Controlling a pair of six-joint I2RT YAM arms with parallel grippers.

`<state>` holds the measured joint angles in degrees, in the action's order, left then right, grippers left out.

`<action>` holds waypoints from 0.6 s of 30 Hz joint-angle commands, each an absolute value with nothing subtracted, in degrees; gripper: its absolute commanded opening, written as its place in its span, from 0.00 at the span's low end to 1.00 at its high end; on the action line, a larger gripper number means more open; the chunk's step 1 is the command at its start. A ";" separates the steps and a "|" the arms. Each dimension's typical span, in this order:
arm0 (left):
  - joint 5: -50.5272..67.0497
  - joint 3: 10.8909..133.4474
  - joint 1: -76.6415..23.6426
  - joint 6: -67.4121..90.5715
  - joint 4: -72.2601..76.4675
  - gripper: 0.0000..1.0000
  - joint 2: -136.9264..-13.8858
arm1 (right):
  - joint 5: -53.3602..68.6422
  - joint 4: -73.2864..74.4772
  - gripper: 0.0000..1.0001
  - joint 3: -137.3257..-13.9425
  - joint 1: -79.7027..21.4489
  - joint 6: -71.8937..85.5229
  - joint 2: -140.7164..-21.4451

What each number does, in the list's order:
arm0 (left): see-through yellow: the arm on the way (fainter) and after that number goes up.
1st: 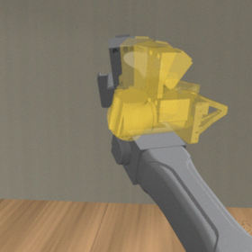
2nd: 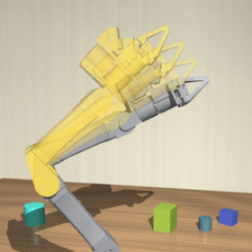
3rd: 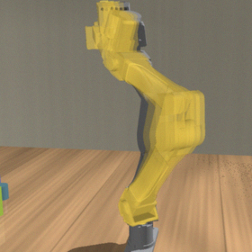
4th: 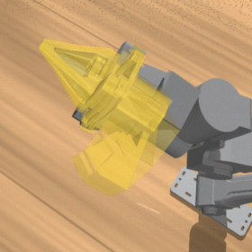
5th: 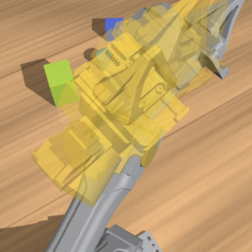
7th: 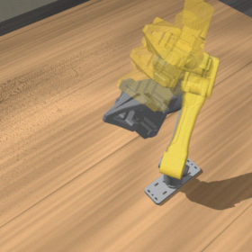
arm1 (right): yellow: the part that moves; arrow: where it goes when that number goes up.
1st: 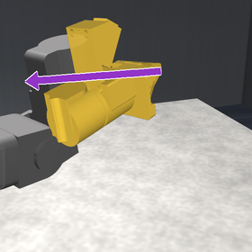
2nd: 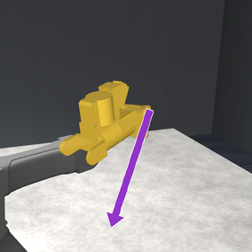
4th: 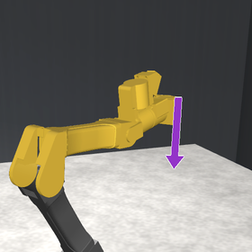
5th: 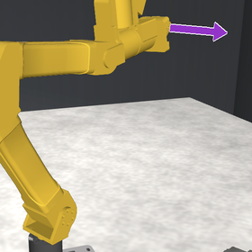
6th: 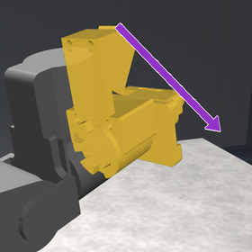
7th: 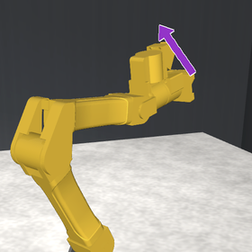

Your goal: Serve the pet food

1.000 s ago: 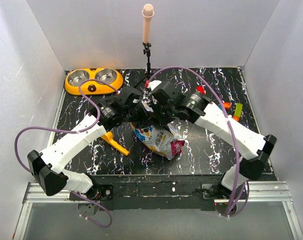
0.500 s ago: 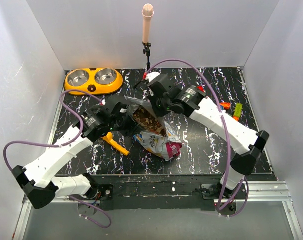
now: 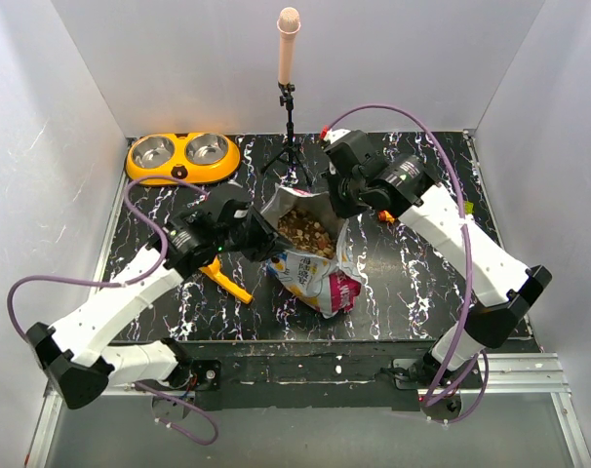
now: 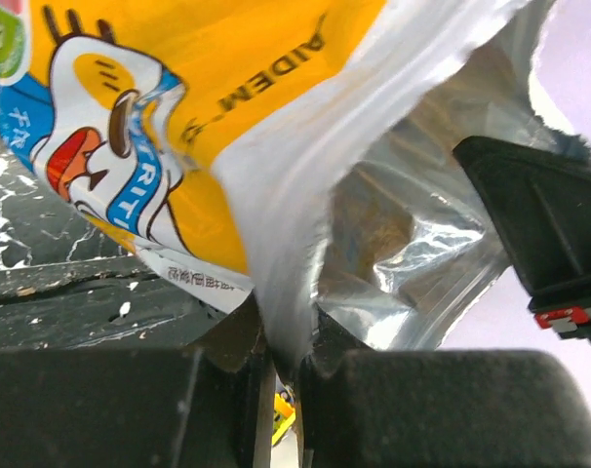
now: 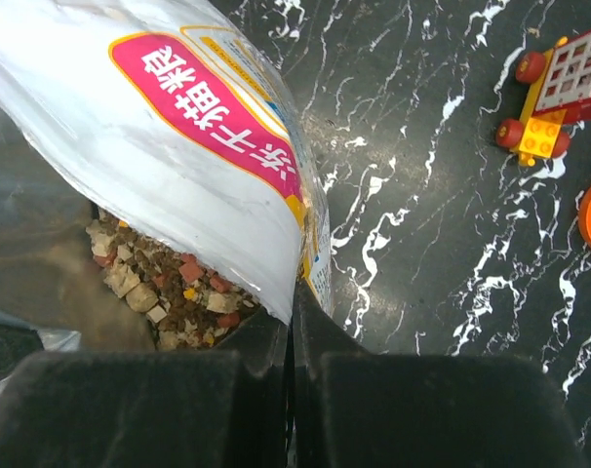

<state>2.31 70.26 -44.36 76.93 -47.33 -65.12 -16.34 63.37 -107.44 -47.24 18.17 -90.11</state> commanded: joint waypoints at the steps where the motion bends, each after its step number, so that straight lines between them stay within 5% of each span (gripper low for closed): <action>1: 9.48 78.64 -43.42 70.06 -41.30 0.08 -71.69 | -20.30 60.82 0.01 -112.14 -44.66 17.75 -83.23; 8: 18.80 93.49 -40.70 64.52 -39.64 0.00 -87.34 | -19.50 66.61 0.01 -122.32 -32.01 16.00 -84.72; 14: 23.99 96.60 -39.73 63.55 -39.72 0.01 -91.41 | -19.78 65.83 0.01 -120.51 -31.02 15.47 -81.13; 18: 20.75 90.20 -38.24 62.32 -42.97 0.37 -84.14 | -11.98 62.68 0.01 -110.59 -31.46 18.01 -78.49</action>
<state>20.40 93.19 -40.18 64.31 -42.35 -94.74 -17.74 75.11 -112.86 -30.63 16.03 -86.72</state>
